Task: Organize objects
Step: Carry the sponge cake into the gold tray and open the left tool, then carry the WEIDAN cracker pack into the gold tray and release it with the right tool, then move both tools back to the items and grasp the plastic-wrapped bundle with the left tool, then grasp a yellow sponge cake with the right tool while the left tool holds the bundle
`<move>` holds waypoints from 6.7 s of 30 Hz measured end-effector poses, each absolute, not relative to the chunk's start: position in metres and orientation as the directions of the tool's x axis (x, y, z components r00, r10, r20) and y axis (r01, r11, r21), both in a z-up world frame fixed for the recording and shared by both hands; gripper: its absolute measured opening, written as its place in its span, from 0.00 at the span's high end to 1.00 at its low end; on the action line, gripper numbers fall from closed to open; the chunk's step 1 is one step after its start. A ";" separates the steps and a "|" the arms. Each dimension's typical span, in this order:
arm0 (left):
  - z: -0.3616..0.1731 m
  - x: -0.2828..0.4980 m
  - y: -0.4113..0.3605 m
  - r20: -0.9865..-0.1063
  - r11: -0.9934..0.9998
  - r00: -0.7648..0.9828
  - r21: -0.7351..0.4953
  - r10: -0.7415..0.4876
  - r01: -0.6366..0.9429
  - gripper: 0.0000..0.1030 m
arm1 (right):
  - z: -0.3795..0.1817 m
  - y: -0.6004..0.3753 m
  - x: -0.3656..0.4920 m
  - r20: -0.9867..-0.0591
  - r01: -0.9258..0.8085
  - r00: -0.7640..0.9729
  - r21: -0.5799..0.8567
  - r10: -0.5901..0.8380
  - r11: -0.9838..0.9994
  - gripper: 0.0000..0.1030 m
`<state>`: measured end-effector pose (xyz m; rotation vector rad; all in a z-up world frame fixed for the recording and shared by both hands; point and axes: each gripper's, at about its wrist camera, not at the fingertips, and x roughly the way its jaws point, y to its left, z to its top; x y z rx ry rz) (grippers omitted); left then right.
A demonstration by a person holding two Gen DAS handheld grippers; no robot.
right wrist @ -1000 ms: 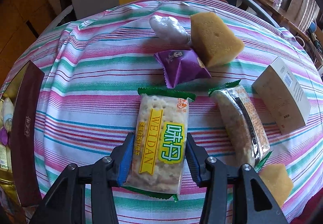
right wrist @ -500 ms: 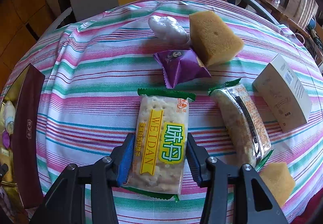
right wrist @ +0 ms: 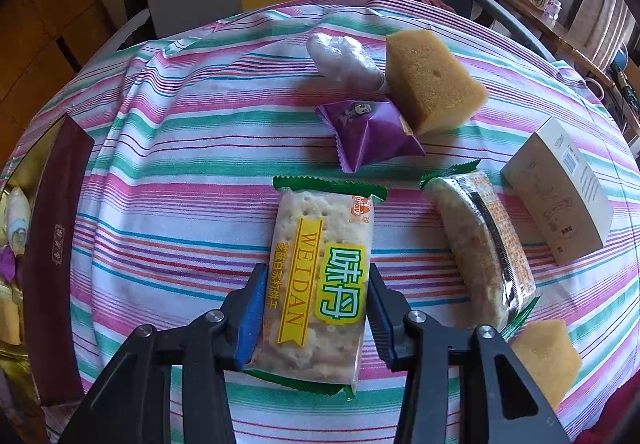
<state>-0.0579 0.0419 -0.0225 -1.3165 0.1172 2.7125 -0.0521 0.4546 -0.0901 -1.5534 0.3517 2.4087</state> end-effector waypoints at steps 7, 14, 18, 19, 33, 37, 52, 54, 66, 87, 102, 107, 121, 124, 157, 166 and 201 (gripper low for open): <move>-0.012 -0.049 0.040 -0.744 -0.986 -0.665 0.052 0.067 -0.159 0.26 | -0.054 0.428 -0.046 -0.880 -0.297 -0.473 0.106 0.050 -0.949 0.55; -0.009 -0.044 0.032 -0.731 -0.988 -0.679 0.043 0.071 -0.149 0.26 | 0.001 0.366 -0.048 -0.821 -0.165 -0.571 0.132 -0.015 -0.977 0.55; -0.009 -0.044 0.026 -0.730 -0.989 -0.680 0.036 0.070 -0.140 0.26 | 0.021 0.318 -0.062 -0.802 -0.051 -0.591 0.151 -0.092 -0.987 0.55; -0.010 -0.045 0.024 -0.731 -0.990 -0.679 0.034 0.070 -0.138 0.26 | 0.023 0.306 -0.066 -0.801 -0.021 -0.588 0.155 -0.113 -0.988 0.55; -0.010 -0.046 -0.023 -0.726 -0.998 -0.687 0.003 0.039 -0.060 0.26 | -0.029 0.179 -0.138 -0.903 0.093 -0.396 0.145 -0.170 -0.985 0.55; -0.012 -0.047 -0.038 -0.730 -0.999 -0.683 -0.015 0.032 -0.031 0.26 | -0.051 0.166 -0.158 -0.933 0.059 -0.343 0.095 -0.109 -0.994 0.55; -0.021 -0.051 -0.051 -0.749 -0.998 -0.661 -0.060 0.052 -0.011 0.25 | -0.082 0.136 -0.181 -0.928 -0.001 -0.240 0.292 -0.283 -0.956 0.51; -0.021 -0.051 -0.051 -0.749 -0.998 -0.660 -0.060 0.053 -0.012 0.25 | -0.082 0.138 -0.177 -0.915 0.008 -0.231 0.339 -0.331 -0.941 0.51; -0.015 -0.045 -0.039 -0.730 -0.999 -0.682 -0.026 0.044 -0.036 0.25 | -0.040 0.187 -0.125 -0.869 0.047 -0.399 0.300 -0.293 -0.953 0.51; 0.008 -0.029 0.021 -0.692 -0.986 -0.717 0.046 0.086 -0.162 0.25 | 0.004 0.265 -0.051 -0.797 0.027 -0.598 0.087 -0.086 -0.996 0.51; 0.021 -0.045 0.105 -0.708 -0.933 -0.669 0.040 0.227 -0.358 0.25 | -0.003 0.419 -0.011 -0.836 -0.311 -0.531 0.037 0.141 -0.950 0.51; 0.031 -0.050 0.149 -0.703 -0.895 -0.653 0.050 0.283 -0.442 0.25 | -0.005 0.472 0.009 -0.844 -0.424 -0.498 0.037 0.199 -0.905 0.51; 0.029 -0.090 0.299 -0.781 -0.796 -0.459 -0.078 0.423 -0.600 0.25 | -0.018 0.537 0.035 -0.838 -0.520 -0.515 0.139 0.180 -0.843 0.51; 0.021 -0.103 0.330 -0.797 -0.789 -0.427 -0.098 0.427 -0.606 0.25 | -0.019 0.537 0.033 -0.833 -0.506 -0.530 0.159 0.160 -0.847 0.51; -0.076 -0.215 0.507 -0.852 -0.774 -0.244 -0.255 0.463 -0.580 0.59 | -0.036 0.552 0.034 -0.828 -0.487 -0.561 0.311 0.019 -0.816 0.51; -0.042 -0.189 0.439 -0.844 -0.779 -0.318 -0.171 0.432 -0.604 0.60 | -0.034 0.548 0.035 -0.828 -0.490 -0.559 0.289 0.042 -0.822 0.51; 0.017 -0.083 0.252 -0.807 -0.765 -0.352 -0.181 0.474 -0.618 0.59 | -0.072 0.571 -0.151 -0.908 -0.406 -0.368 -0.039 0.202 -0.913 0.54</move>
